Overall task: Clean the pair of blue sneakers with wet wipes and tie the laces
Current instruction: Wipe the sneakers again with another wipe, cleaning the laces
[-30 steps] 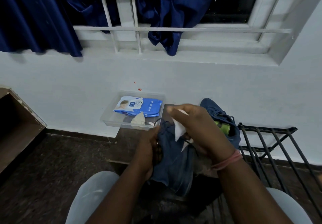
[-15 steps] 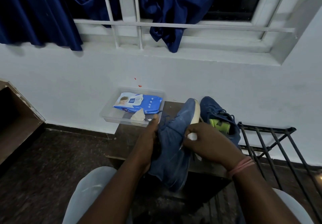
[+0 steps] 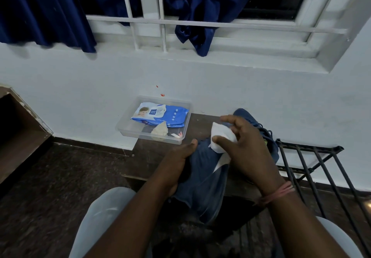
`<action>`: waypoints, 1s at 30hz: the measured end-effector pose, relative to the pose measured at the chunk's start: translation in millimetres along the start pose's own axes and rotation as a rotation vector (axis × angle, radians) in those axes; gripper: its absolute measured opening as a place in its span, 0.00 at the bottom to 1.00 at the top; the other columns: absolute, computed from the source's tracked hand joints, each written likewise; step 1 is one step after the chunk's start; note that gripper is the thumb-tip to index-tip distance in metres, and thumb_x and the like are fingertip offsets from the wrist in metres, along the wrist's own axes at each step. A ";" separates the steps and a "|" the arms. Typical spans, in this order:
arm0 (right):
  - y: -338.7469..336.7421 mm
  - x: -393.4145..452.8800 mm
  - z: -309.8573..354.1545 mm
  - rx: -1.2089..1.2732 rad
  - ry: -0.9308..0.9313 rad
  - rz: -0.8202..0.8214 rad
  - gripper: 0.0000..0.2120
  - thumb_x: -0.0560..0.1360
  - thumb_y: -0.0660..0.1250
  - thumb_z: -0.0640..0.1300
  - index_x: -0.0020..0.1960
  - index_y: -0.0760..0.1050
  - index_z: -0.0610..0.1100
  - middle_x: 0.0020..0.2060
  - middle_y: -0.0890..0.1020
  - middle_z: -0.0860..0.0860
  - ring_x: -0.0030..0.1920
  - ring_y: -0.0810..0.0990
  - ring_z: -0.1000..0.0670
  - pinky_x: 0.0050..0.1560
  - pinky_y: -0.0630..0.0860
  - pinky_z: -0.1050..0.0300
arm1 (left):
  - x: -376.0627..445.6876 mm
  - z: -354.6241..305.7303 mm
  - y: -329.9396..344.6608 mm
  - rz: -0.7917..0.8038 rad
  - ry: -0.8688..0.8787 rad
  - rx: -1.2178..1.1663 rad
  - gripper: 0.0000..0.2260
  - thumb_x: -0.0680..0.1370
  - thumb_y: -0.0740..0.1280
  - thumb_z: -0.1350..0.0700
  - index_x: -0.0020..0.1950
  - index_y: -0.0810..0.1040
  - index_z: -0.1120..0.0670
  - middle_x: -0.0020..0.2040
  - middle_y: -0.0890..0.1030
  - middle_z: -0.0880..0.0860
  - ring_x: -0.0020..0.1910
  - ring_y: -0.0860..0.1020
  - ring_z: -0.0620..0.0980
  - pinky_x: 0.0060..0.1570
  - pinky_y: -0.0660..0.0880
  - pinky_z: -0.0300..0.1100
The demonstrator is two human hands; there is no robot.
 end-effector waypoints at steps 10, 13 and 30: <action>63.7 -37.8 33.8 -0.445 -0.423 0.228 0.19 0.73 0.71 0.36 0.63 0.79 0.44 0.55 0.79 0.47 0.55 0.76 0.45 0.53 0.77 0.51 | 6.4 0.5 -21.1 -0.083 -0.033 0.058 0.31 0.82 0.53 0.32 0.42 0.87 0.51 0.41 0.85 0.54 0.35 0.82 0.49 0.34 0.75 0.39; 75.0 -52.0 41.8 -0.423 -0.461 0.276 0.15 0.78 0.68 0.42 0.64 0.78 0.48 0.55 0.77 0.49 0.55 0.74 0.49 0.54 0.77 0.53 | 6.3 -5.5 -31.3 -0.084 -0.035 0.066 0.38 0.80 0.50 0.28 0.50 0.86 0.57 0.48 0.87 0.59 0.44 0.85 0.53 0.45 0.79 0.41; 56.6 -32.2 20.8 -0.374 -0.367 0.083 0.18 0.75 0.71 0.37 0.63 0.73 0.45 0.54 0.75 0.46 0.52 0.75 0.46 0.50 0.76 0.53 | 3.6 -14.1 -31.4 -0.120 0.122 0.378 0.31 0.75 0.51 0.22 0.53 0.85 0.40 0.53 0.87 0.45 0.57 0.83 0.45 0.66 0.75 0.56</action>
Point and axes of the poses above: each hand's wrist, its own x-axis towards the middle knuckle, its own y-axis out of the palm, z = x × y, the point moved 6 cm from there along x, towards the middle knuckle
